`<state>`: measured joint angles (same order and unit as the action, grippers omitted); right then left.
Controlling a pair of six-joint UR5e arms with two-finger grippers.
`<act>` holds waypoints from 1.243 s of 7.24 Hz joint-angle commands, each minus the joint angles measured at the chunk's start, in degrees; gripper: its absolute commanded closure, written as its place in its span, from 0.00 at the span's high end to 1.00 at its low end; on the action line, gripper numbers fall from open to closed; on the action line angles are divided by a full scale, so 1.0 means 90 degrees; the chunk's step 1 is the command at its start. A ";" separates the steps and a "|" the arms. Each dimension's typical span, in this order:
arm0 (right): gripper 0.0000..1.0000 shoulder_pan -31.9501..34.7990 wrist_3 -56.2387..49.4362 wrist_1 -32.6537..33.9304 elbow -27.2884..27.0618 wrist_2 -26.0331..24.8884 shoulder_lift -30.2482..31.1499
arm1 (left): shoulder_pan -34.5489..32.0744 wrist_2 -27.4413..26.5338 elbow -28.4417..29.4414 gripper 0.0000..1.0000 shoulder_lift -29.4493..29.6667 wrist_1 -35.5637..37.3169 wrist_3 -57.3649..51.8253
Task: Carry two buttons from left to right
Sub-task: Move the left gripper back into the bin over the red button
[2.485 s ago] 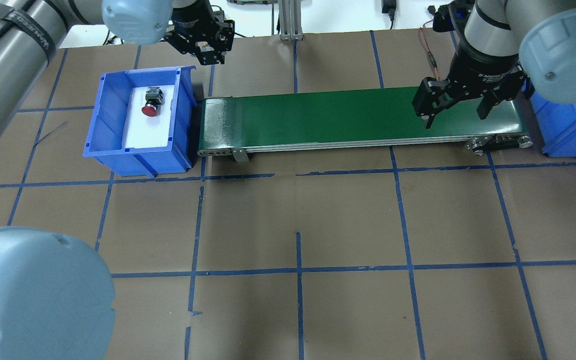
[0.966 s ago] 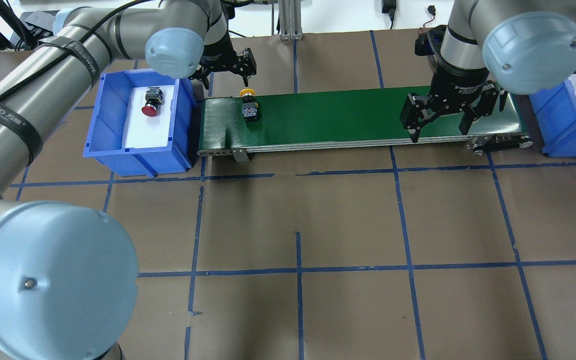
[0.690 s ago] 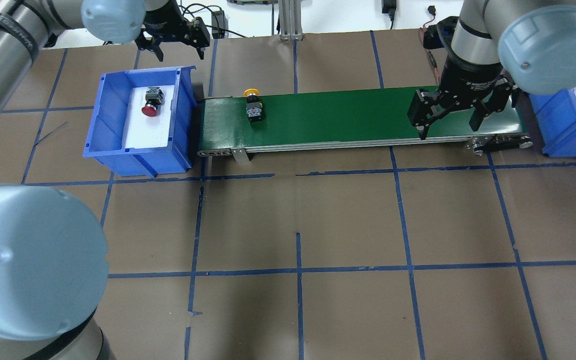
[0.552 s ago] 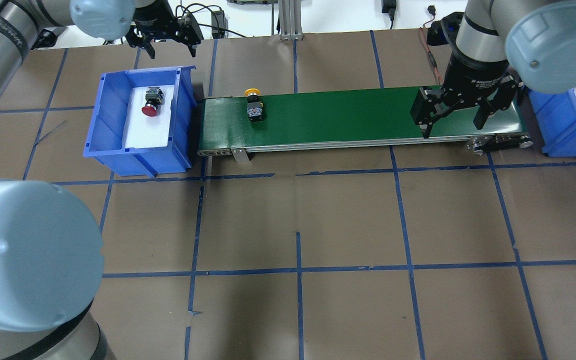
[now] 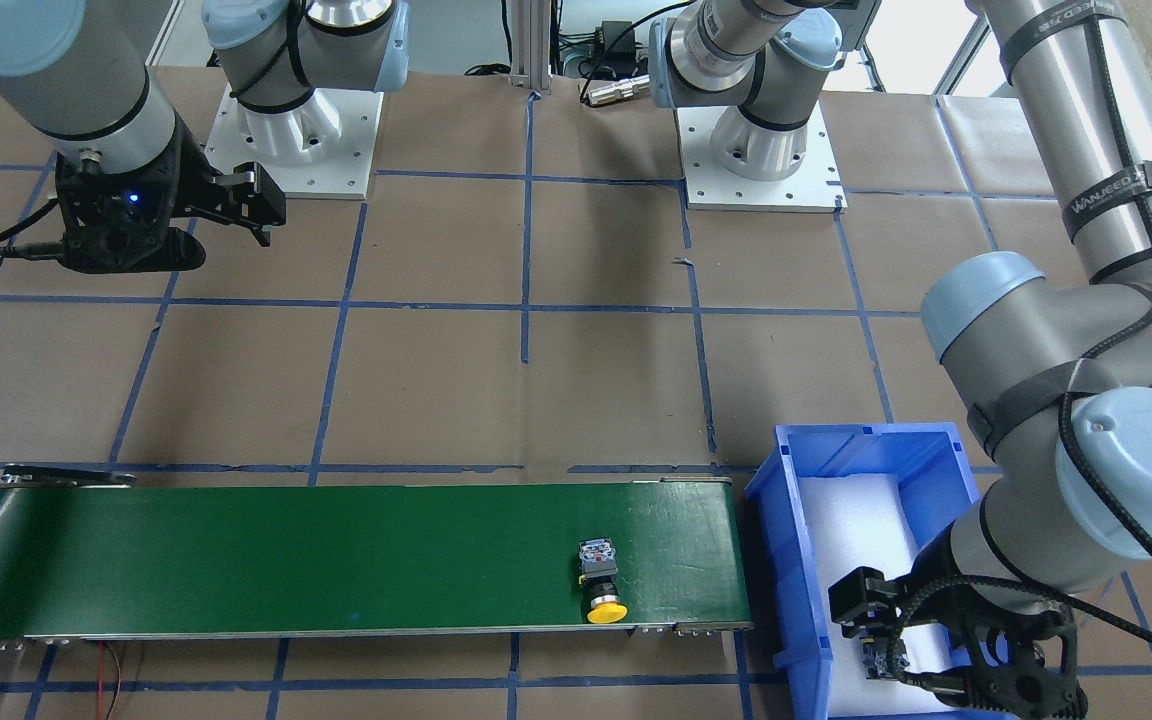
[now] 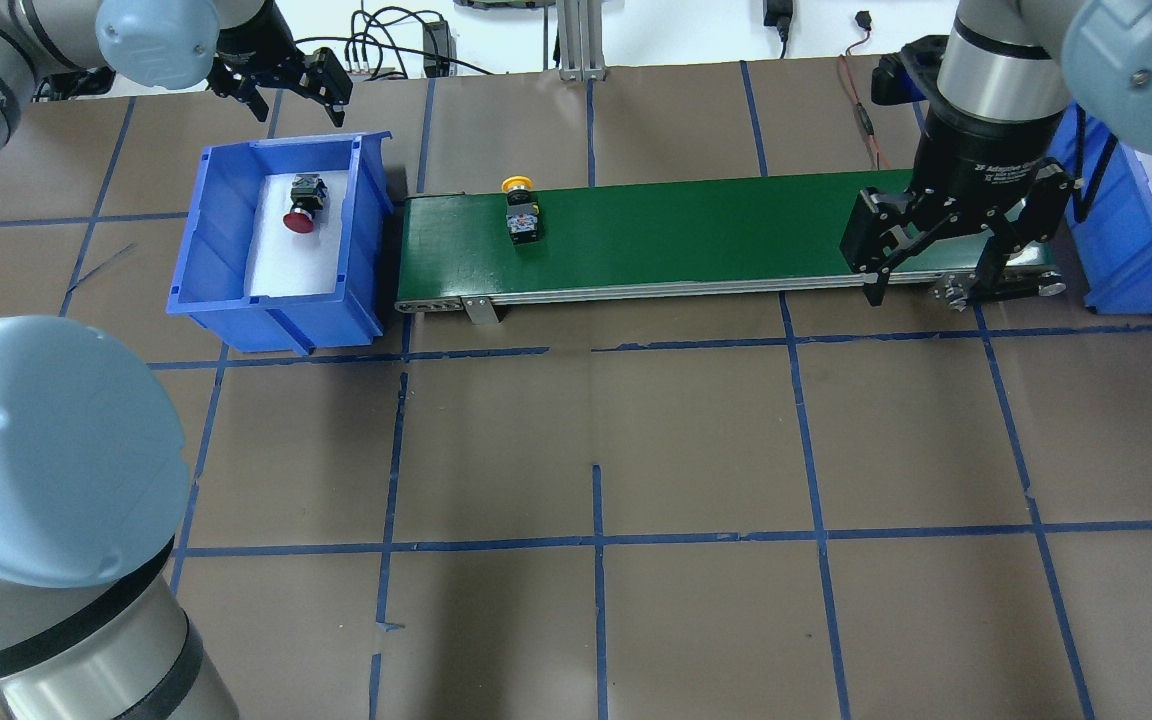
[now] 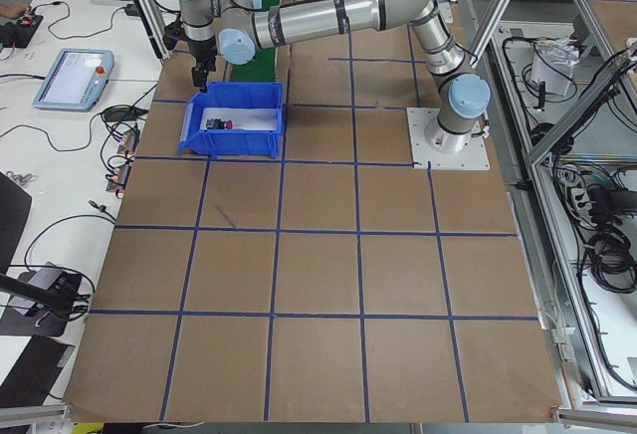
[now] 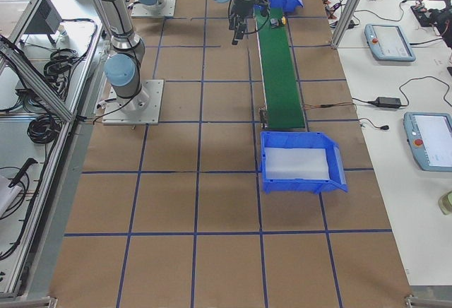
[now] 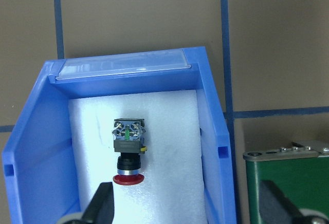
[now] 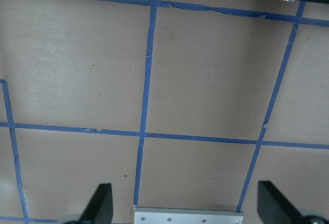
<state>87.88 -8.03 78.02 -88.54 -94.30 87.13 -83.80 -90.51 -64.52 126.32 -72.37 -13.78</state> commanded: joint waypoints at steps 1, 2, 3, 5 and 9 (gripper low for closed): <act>1.00 -0.0009 -0.0006 -0.0085 0.0131 -0.0001 0.0006 | 0.0256 0.0027 -0.0019 1.00 0.0124 0.0160 -0.0254; 1.00 0.0001 -0.0006 -0.0085 0.0160 -0.0001 -0.0042 | 0.0413 0.0037 -0.0019 1.00 0.0192 0.0170 -0.0614; 1.00 -0.0009 0.0004 -0.0085 0.0160 0.0019 -0.0042 | 0.0424 0.0037 -0.0019 1.00 0.0309 0.0170 -0.0617; 1.00 0.0011 -0.0006 -0.0075 0.0140 -0.0001 0.0016 | 0.0424 0.0135 -0.0029 1.00 0.0524 0.0266 -0.0617; 1.00 0.0021 0.0062 -0.0046 0.0276 0.0086 -0.0042 | 0.0415 0.0135 -0.0437 1.00 0.0827 0.0685 -0.0578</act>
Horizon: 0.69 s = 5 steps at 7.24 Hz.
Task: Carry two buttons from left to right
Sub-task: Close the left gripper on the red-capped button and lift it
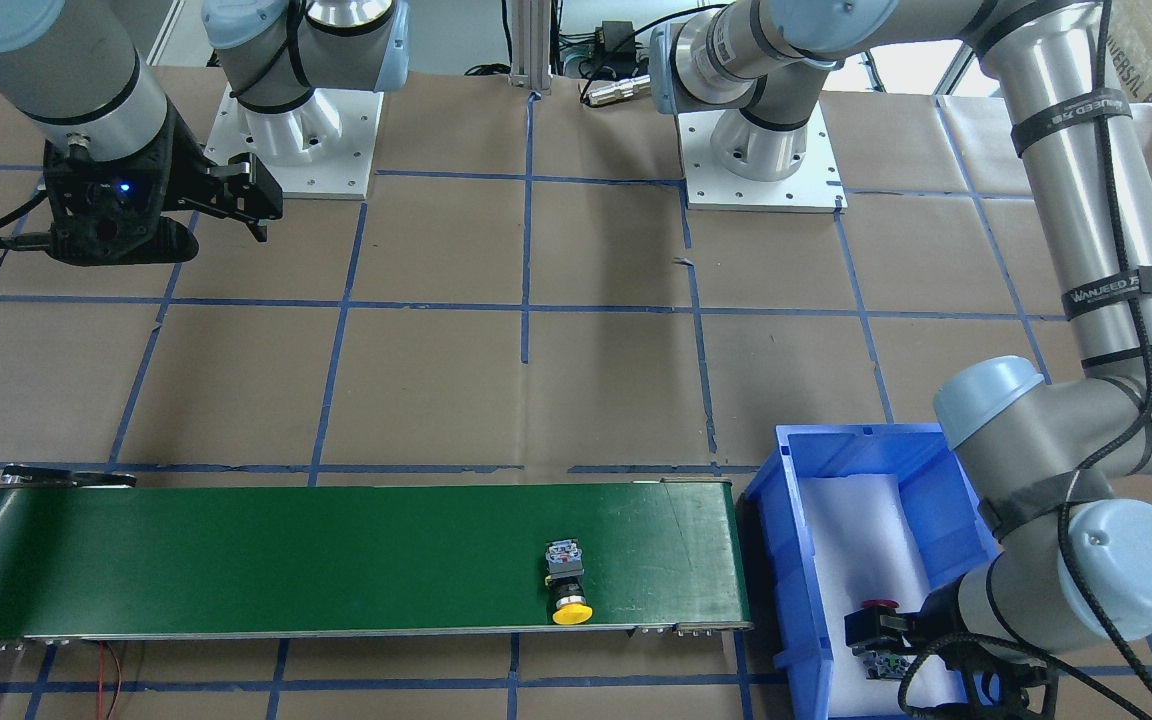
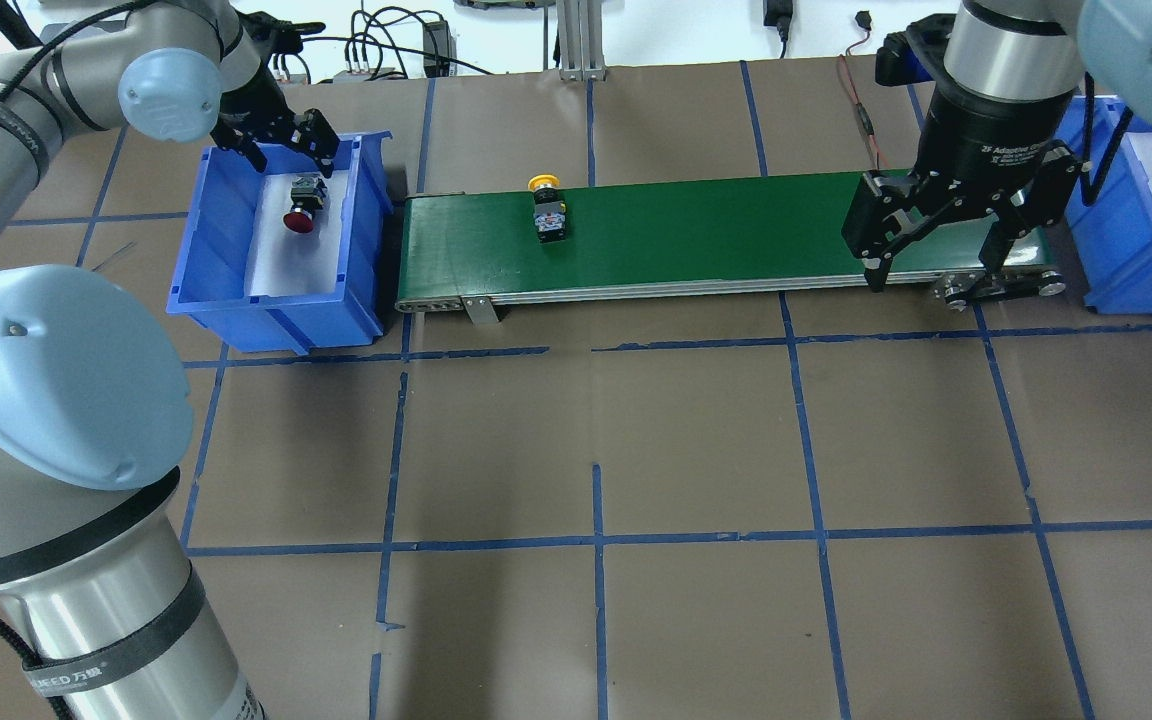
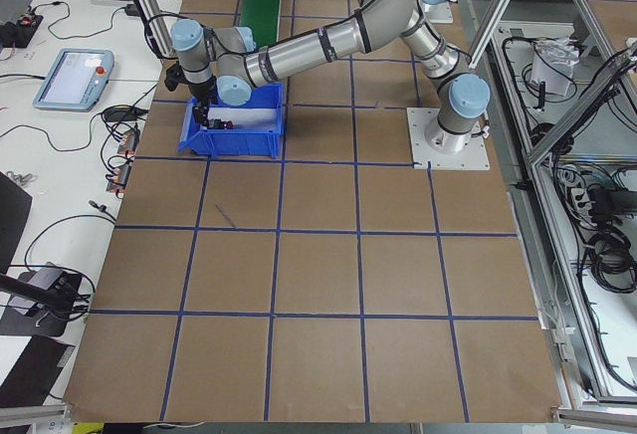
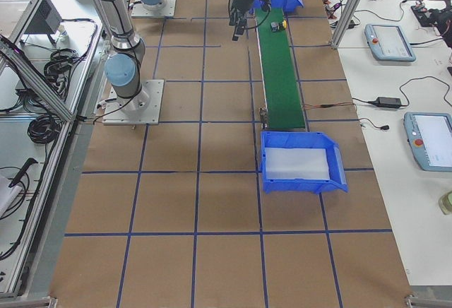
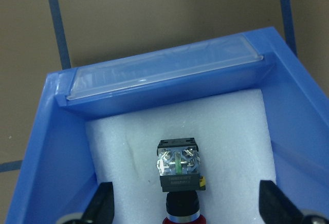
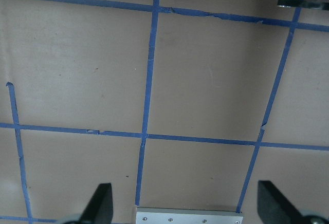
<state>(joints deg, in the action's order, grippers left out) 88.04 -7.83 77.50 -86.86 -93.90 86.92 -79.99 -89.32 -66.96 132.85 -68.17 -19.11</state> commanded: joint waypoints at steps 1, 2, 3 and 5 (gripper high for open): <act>1.00 0.0002 0.0050 0.0041 0.0139 0.0052 -0.0029 | 0.0001 0.0002 -0.0245 1.00 0.0121 0.0317 0.0024; 1.00 -0.0007 0.0021 0.0100 0.0082 0.0033 0.0029 | 0.0002 0.0002 -0.0256 1.00 0.0199 0.0347 0.0014; 1.00 -0.0036 -0.0028 0.0168 0.0149 -0.0045 0.0029 | 0.0002 0.0002 -0.0236 0.82 0.0248 0.0377 0.0014; 1.00 -0.0027 -0.0037 0.0653 -0.0006 0.0052 -0.0107 | 0.0002 0.0002 -0.0159 0.19 0.0229 0.0377 0.0053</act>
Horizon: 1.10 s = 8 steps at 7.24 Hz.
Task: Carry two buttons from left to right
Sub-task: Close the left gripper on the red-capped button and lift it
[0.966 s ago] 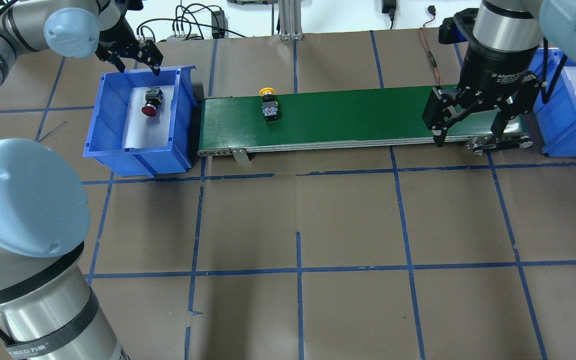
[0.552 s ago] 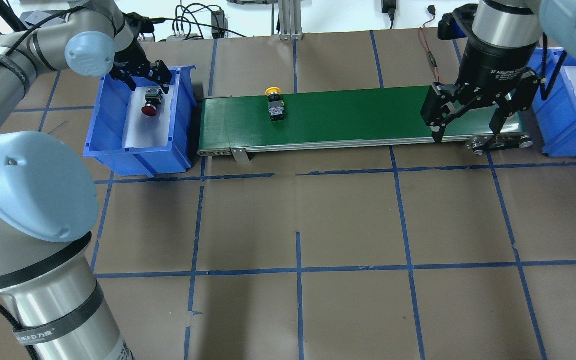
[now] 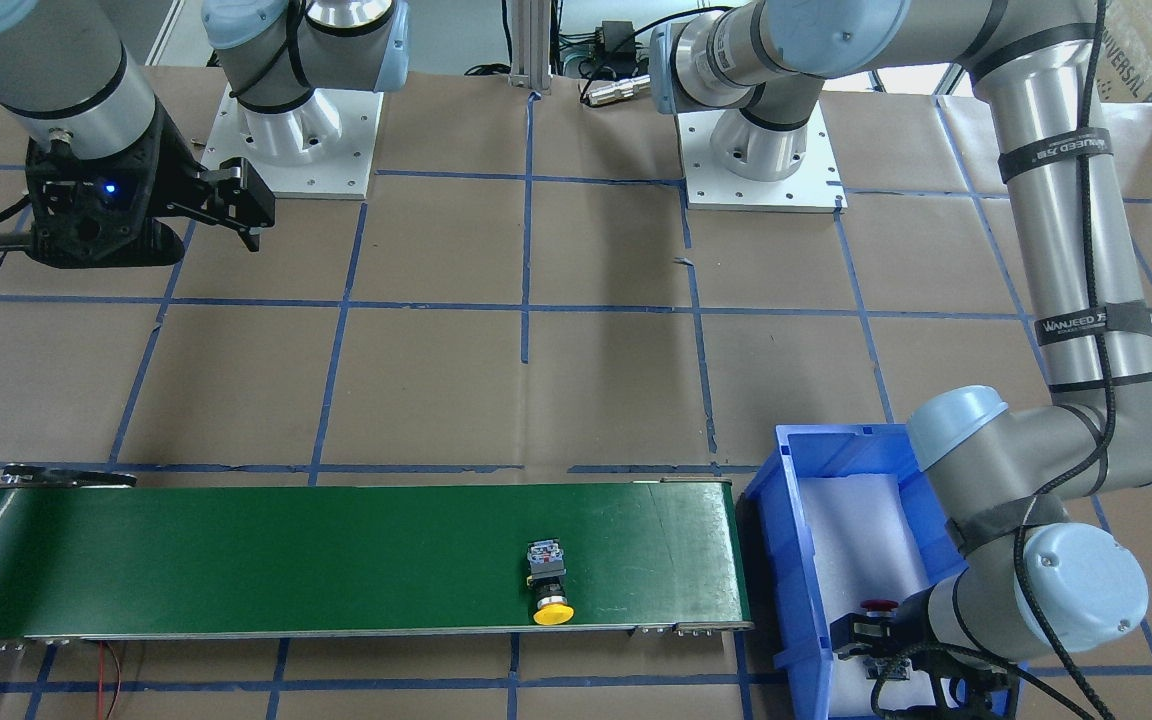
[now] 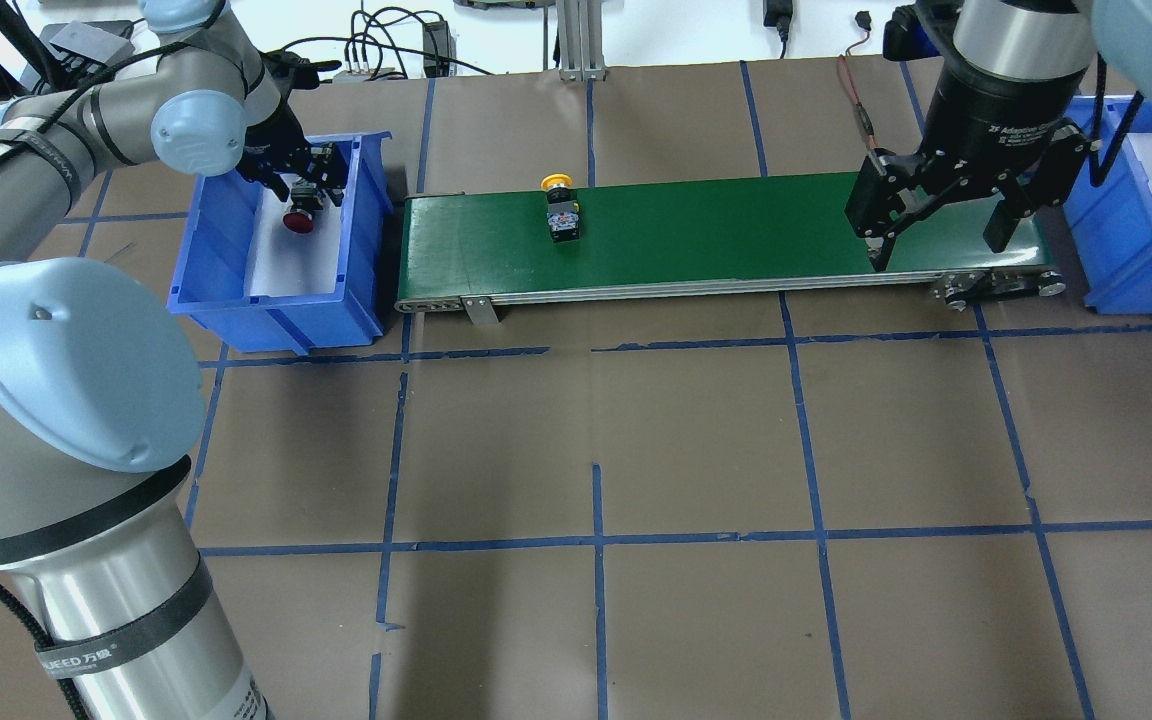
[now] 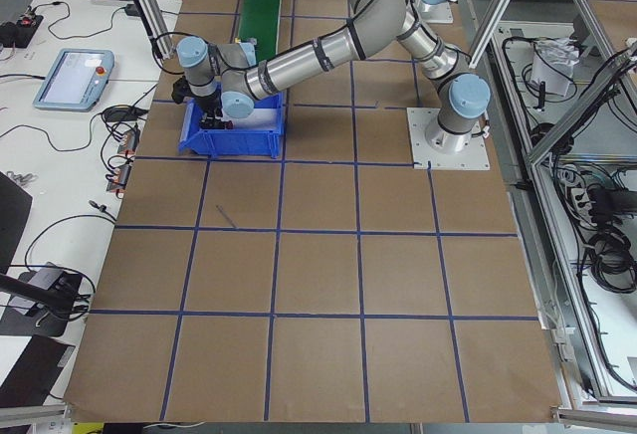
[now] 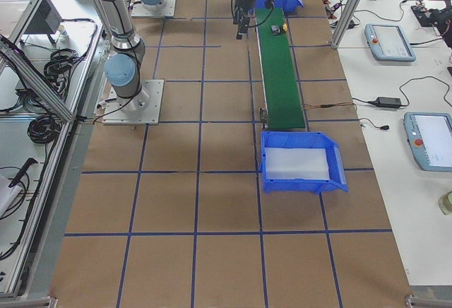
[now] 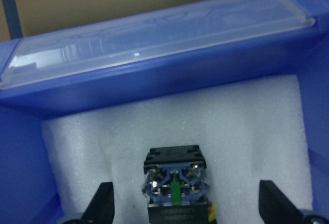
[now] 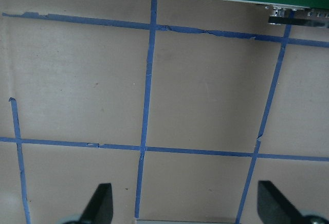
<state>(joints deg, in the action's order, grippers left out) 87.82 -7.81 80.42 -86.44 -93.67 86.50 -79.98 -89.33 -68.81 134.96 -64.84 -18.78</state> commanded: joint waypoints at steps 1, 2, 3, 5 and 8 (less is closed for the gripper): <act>1.00 -0.0002 0.0018 0.0342 -0.0073 0.0027 -0.0002 | -0.0010 0.0004 0.0076 0.14 -0.0092 0.0026 0.0017; 1.00 -0.0002 0.0019 0.0536 -0.0121 0.0008 -0.0001 | -0.0029 0.0023 0.0115 0.13 -0.0180 0.0065 0.0017; 1.00 -0.0002 0.0057 0.0615 -0.0045 0.0027 0.0057 | -0.0048 -0.0015 0.0067 0.14 -0.0423 -0.0022 0.0027; 1.00 0.0037 0.0048 0.0908 0.0179 0.0318 0.0077 | -0.0117 -0.0045 0.0018 0.13 -0.1203 -0.0905 0.0259; 1.00 0.0057 0.0048 0.0899 0.0220 0.0408 0.0106 | -0.0622 -0.0113 -0.0011 0.14 -0.2037 -0.1712 0.1565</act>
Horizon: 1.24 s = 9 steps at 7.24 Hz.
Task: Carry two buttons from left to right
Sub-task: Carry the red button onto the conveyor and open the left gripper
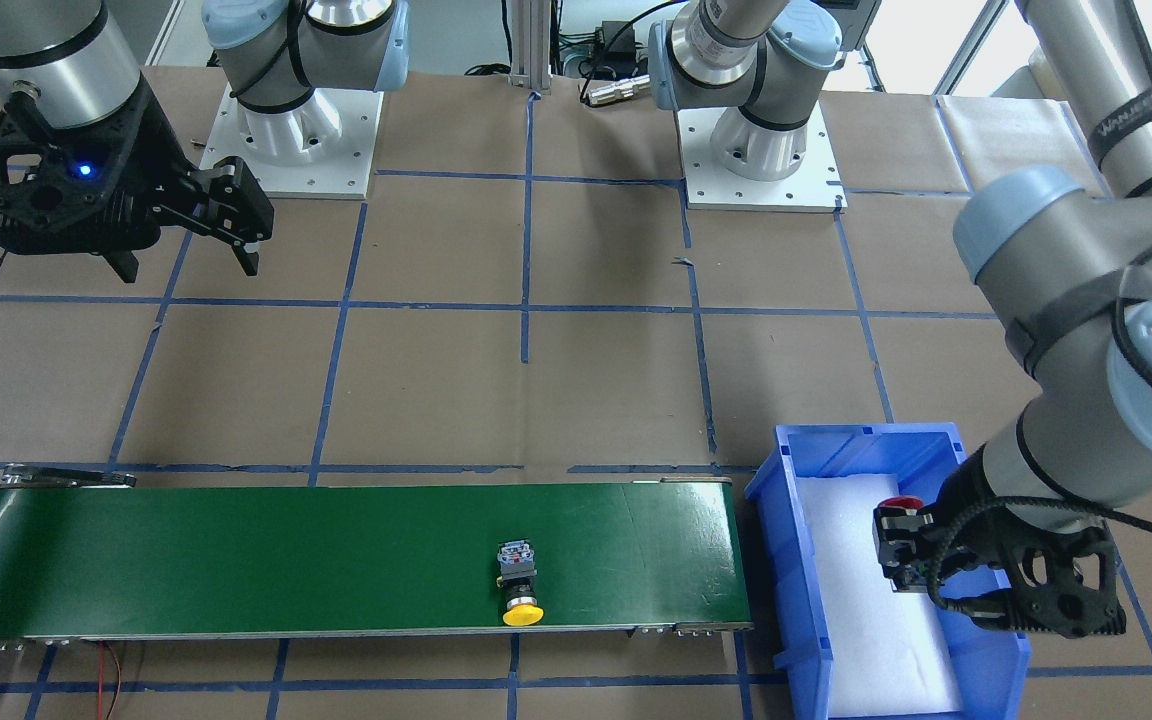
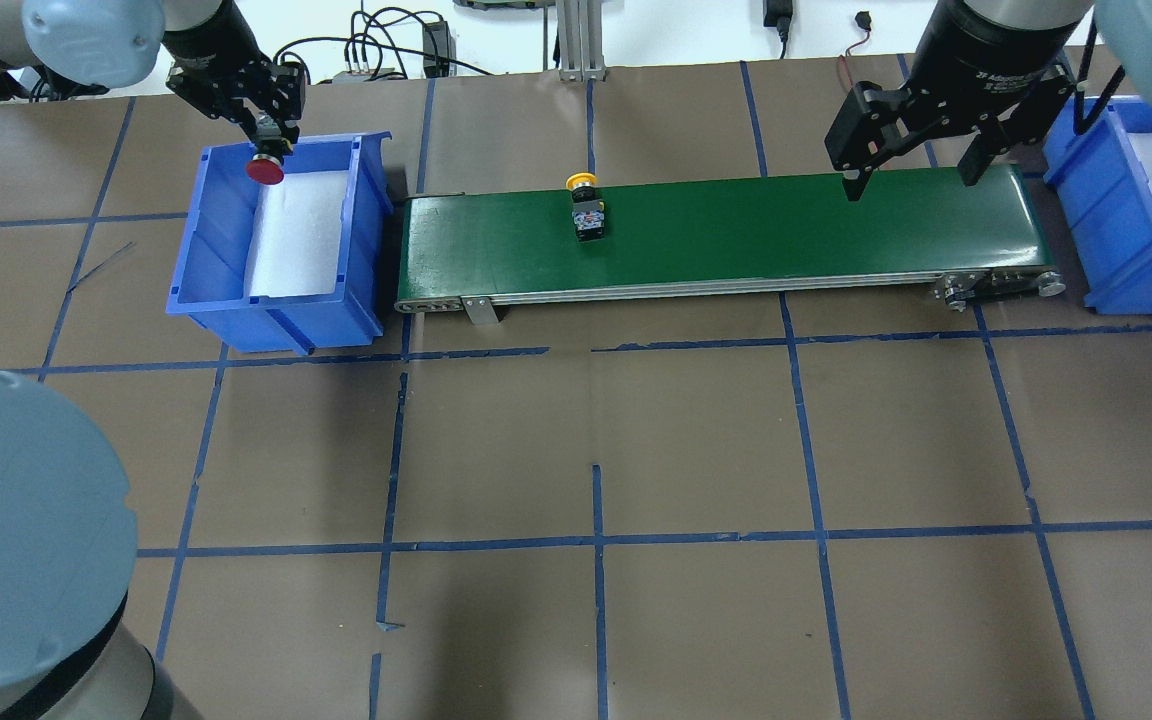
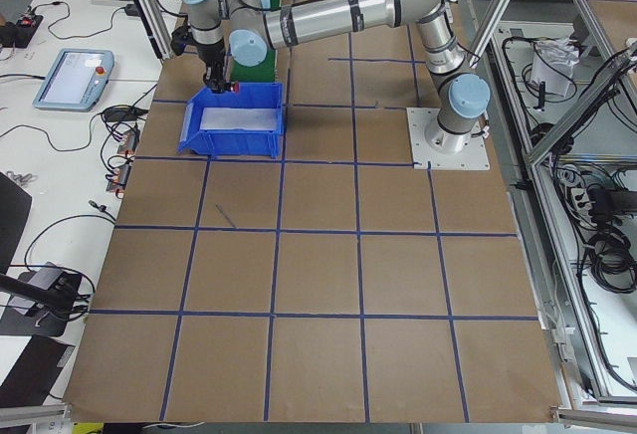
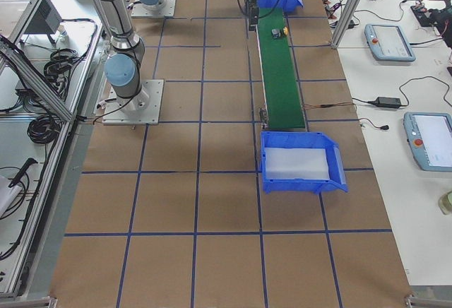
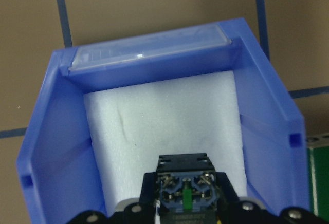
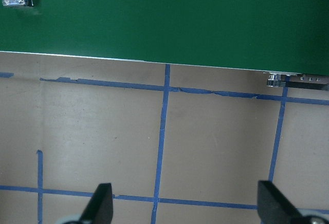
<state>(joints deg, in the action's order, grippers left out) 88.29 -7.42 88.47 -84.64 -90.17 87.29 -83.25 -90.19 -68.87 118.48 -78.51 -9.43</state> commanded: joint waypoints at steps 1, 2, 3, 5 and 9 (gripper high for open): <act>1.00 0.0014 0.0004 -0.0073 0.0010 0.0009 0.0018 | -0.0542 -0.0008 -0.0023 0.14 -0.0119 -0.0126 0.1188; 1.00 0.0005 -0.0025 -0.0084 -0.0077 0.0000 0.0047 | -0.0777 -0.0027 -0.0023 0.14 -0.0031 -0.0106 0.1494; 1.00 0.0004 -0.0064 -0.0035 -0.0078 0.0009 0.0057 | -0.0915 -0.0018 -0.0071 0.14 0.0038 -0.0076 0.1710; 1.00 0.0004 -0.0084 -0.0073 -0.0107 0.0019 0.0037 | -0.1091 0.0002 -0.0499 0.13 0.0126 0.0457 0.2014; 1.00 0.0014 0.0004 0.0345 0.0038 0.0263 -0.0254 | -0.1170 0.0002 -0.1215 0.13 0.0467 0.1906 0.2044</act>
<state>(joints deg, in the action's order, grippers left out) 88.38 -7.64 90.21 -85.26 -88.16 86.49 -93.53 -90.21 -79.32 121.34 -63.41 8.81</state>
